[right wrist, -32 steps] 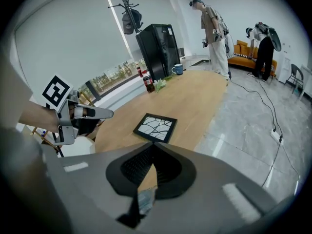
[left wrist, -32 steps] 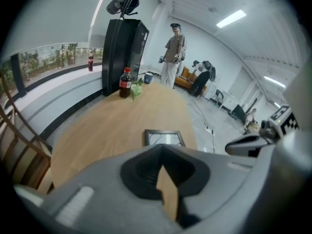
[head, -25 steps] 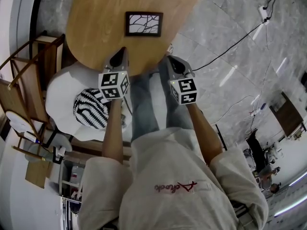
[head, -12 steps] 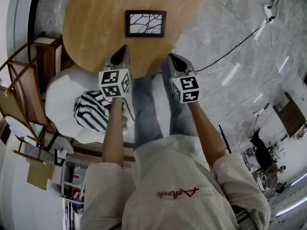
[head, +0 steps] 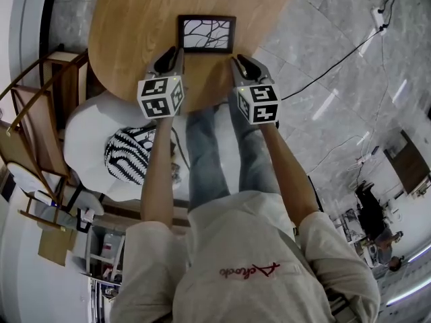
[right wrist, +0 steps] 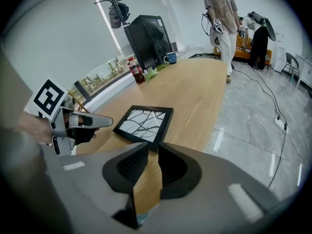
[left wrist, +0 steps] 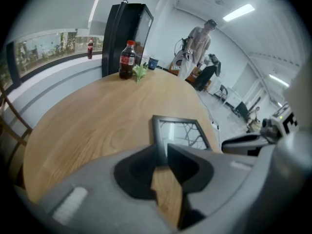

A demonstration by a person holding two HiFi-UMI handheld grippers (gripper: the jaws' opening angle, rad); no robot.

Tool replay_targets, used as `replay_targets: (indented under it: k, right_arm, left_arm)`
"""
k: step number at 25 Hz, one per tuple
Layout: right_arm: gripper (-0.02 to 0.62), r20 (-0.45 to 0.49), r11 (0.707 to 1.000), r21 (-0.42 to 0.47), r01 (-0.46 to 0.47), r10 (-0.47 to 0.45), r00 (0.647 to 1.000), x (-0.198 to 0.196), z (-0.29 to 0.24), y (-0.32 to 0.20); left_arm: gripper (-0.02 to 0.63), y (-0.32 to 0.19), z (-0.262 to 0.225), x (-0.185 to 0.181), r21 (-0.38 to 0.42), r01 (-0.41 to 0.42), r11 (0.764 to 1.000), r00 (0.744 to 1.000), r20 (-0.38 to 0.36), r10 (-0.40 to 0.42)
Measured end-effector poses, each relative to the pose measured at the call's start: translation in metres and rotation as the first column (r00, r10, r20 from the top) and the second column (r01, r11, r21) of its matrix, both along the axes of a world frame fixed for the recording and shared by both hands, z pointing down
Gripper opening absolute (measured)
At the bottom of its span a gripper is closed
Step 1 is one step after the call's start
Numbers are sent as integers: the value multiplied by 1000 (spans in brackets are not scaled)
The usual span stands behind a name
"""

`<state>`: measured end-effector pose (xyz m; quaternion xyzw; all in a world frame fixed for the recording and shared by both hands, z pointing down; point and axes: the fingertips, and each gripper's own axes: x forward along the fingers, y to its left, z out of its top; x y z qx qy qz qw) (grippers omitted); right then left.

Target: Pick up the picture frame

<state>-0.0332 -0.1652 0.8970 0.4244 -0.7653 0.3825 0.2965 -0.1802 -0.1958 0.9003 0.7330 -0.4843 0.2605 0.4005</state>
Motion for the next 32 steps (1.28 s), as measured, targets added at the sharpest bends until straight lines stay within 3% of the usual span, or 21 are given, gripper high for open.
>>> replay_targets:
  k: [4,14,32]
  right_arm:
    - [84,-12,1000,7,-16,17,1000,-1,6,-24]
    - [132,-16,996,-47,-78,78,997,-9,27,-54]
    - [84,-54,980,-53,-191,188,981,-7,29,-65]
  left_arm:
    - [101,-17,5,-1,-10,-5,1000,1000,2,5]
    - [124,-31,23,4,-58,-24,998,999,20,25]
    - [73,-38,23,10,-69,12,998,1000,24,-10]
